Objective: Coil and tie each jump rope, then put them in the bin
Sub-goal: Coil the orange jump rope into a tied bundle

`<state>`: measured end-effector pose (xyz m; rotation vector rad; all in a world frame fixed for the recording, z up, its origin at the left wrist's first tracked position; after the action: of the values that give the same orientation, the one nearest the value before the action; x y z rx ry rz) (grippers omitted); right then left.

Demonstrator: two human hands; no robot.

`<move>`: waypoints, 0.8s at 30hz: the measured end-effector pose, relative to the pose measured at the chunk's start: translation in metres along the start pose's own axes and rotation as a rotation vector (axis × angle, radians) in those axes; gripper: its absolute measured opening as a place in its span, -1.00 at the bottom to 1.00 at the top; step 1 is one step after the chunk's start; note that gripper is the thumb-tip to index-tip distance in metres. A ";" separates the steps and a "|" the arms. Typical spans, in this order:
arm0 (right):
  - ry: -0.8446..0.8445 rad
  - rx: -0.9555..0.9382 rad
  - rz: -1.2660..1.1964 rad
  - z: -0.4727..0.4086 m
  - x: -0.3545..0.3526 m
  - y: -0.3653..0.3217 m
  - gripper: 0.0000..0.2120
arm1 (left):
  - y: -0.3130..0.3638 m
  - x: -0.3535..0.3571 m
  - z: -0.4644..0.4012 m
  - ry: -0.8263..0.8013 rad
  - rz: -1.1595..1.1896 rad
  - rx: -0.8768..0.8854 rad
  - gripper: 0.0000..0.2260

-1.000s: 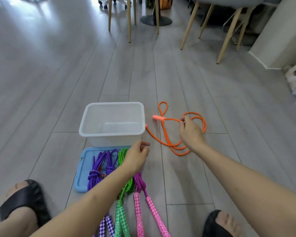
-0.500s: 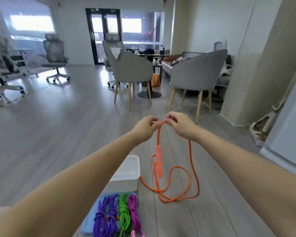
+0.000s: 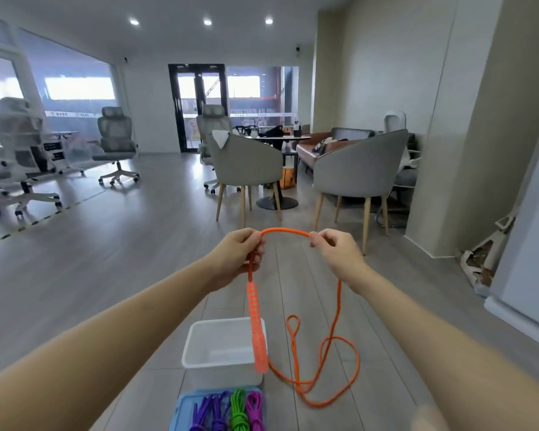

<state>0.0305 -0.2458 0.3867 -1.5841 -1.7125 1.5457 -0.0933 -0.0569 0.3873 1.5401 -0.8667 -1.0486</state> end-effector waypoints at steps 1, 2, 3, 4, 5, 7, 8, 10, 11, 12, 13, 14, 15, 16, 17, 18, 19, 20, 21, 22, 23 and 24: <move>0.000 0.007 0.000 -0.002 0.010 0.001 -0.72 | -0.009 -0.004 0.003 -0.001 0.052 -0.018 -0.77; -0.002 0.010 -0.008 -0.004 0.020 0.002 -0.74 | -0.020 -0.008 0.007 0.007 0.107 -0.031 -0.78; -0.009 0.009 -0.018 -0.005 0.028 0.002 -0.76 | -0.030 -0.011 0.010 0.014 0.153 -0.042 -0.79; -0.018 0.006 -0.026 -0.007 0.037 0.003 -0.78 | -0.040 -0.014 0.012 0.009 0.179 -0.052 -0.79; -0.031 0.004 -0.022 -0.009 0.044 0.004 -0.79 | -0.048 -0.016 0.013 -0.005 0.179 -0.059 -0.79; -0.042 0.013 -0.023 -0.012 0.055 0.009 -0.80 | -0.058 -0.018 0.013 -0.030 0.146 -0.069 -0.79; -0.035 0.016 -0.045 -0.014 0.058 0.012 -0.80 | -0.061 -0.018 0.010 -0.031 0.130 -0.071 -0.79; -0.004 0.019 -0.099 -0.016 0.063 0.017 -0.82 | -0.065 -0.019 0.005 -0.011 0.107 -0.077 -0.79; 0.014 0.025 -0.127 -0.016 0.064 0.018 -0.83 | -0.066 -0.020 0.002 0.012 0.098 -0.084 -0.79; 0.028 0.036 -0.144 -0.017 0.067 0.021 -0.83 | -0.069 -0.021 0.000 0.038 0.093 -0.093 -0.79; 0.027 0.046 -0.145 -0.017 0.070 0.022 -0.82 | -0.073 -0.024 -0.002 0.068 0.089 -0.103 -0.78; 0.012 0.057 -0.139 -0.016 0.075 0.022 -0.77 | -0.076 -0.026 -0.004 0.098 0.084 -0.113 -0.78; -0.016 0.069 -0.140 -0.014 0.081 0.021 -0.72 | -0.078 -0.029 -0.005 0.125 0.081 -0.121 -0.78; -0.043 0.079 -0.148 -0.013 0.088 0.020 -0.68 | -0.079 -0.030 -0.006 0.144 0.084 -0.126 -0.78; -0.059 0.084 -0.154 -0.011 0.093 0.019 -0.65 | -0.080 -0.030 -0.007 0.156 0.095 -0.128 -0.79; -0.064 0.086 -0.167 -0.009 0.098 0.017 -0.64 | -0.081 -0.029 -0.008 0.166 0.113 -0.130 -0.79; -0.061 0.090 -0.194 -0.007 0.102 0.015 -0.65 | -0.082 -0.028 -0.009 0.175 0.135 -0.130 -0.79; -0.050 0.101 -0.243 -0.004 0.105 0.014 -0.67 | -0.082 -0.026 -0.009 0.181 0.156 -0.128 -0.80; -0.033 0.112 -0.298 -0.001 0.107 0.012 -0.70 | -0.082 -0.023 -0.010 0.182 0.180 -0.126 -0.80; -0.011 0.126 -0.350 0.001 0.108 0.010 -0.75 | -0.082 -0.020 -0.010 0.176 0.208 -0.124 -0.80; 0.010 0.139 -0.391 0.004 0.109 0.008 -0.81 | -0.082 -0.017 -0.009 0.163 0.234 -0.124 -0.80; 0.021 0.149 -0.412 0.006 0.110 0.008 -0.85 | -0.081 -0.013 -0.008 0.144 0.255 -0.127 -0.79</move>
<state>-0.0059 -0.1561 0.3340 -1.0861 -1.7311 1.4024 -0.0893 -0.0258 0.3115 1.3414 -0.8535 -0.7833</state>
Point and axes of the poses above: each hand's wrist, its own z-axis away from the middle knuckle, its own x-axis out of the palm, y = z × x, the point moved 6 cm from there along -z, towards the middle knuckle, and after that the axes turned 1 degree about -z, right-handed, at the moved point
